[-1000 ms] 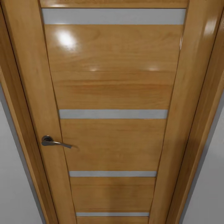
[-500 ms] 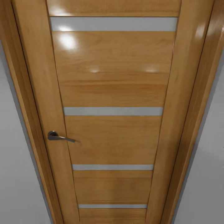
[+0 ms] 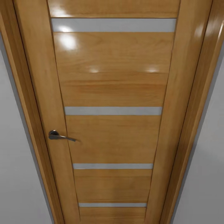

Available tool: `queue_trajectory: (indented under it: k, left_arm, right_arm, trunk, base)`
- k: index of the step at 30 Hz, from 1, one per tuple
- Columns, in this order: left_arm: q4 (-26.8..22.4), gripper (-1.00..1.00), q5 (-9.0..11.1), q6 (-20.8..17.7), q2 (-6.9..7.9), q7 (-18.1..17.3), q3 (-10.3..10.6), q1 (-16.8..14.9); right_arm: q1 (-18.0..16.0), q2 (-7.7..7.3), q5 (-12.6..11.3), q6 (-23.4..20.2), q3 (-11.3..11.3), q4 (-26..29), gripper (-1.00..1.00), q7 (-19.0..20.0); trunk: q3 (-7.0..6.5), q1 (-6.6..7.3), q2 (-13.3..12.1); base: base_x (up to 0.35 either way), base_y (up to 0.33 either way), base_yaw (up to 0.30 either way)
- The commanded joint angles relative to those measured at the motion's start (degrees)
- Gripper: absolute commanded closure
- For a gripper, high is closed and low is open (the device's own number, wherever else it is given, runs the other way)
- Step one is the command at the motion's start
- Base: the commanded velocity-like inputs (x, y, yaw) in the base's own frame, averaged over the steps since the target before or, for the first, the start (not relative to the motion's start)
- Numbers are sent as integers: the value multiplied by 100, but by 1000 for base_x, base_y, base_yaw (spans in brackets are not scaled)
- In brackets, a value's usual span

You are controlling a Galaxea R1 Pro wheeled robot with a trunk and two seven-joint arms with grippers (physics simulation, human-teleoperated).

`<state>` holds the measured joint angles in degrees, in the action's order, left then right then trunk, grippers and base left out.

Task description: Move the two storage containers from the living room to the garage. In the garage, place one container on the floor and stack the other container on top of it (either order is fine).

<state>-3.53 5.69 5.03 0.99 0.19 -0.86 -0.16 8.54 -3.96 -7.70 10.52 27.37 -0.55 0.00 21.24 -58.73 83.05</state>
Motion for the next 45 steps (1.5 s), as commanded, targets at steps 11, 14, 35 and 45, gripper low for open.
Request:
queue_trajectory:
  k: [11, 14, 35, 45]
  left_arm:
    - [-7, -100, 63, 16, 10, 5, -20, -10]
    - [-7, -100, 63, 16, 8, 7, -20, -10]
    - [-7, -100, 63, 16, 7, 4, -24, -10]
    - [-7, -100, 63, 16, 9, 7, -21, -10]
  right_arm:
    - [51, -10, 49, 153, 250, 51, -100, 15]
    - [51, -21, 49, 153, 258, 81, -100, 13]
    - [-79, -667, -69, 111, 250, 1108, -100, -257]
    - [-144, -1877, -1506, -1008, 216, 3542, -100, -364]
  trunk:
    - [5, 0, 3]
    - [5, 0, 3]
    - [5, 0, 3]
    - [5, 0, 3]
  base:
    - [0, 0, 0]
    - [0, 0, 0]
    - [0, 0, 0]
    - [0, 0, 0]
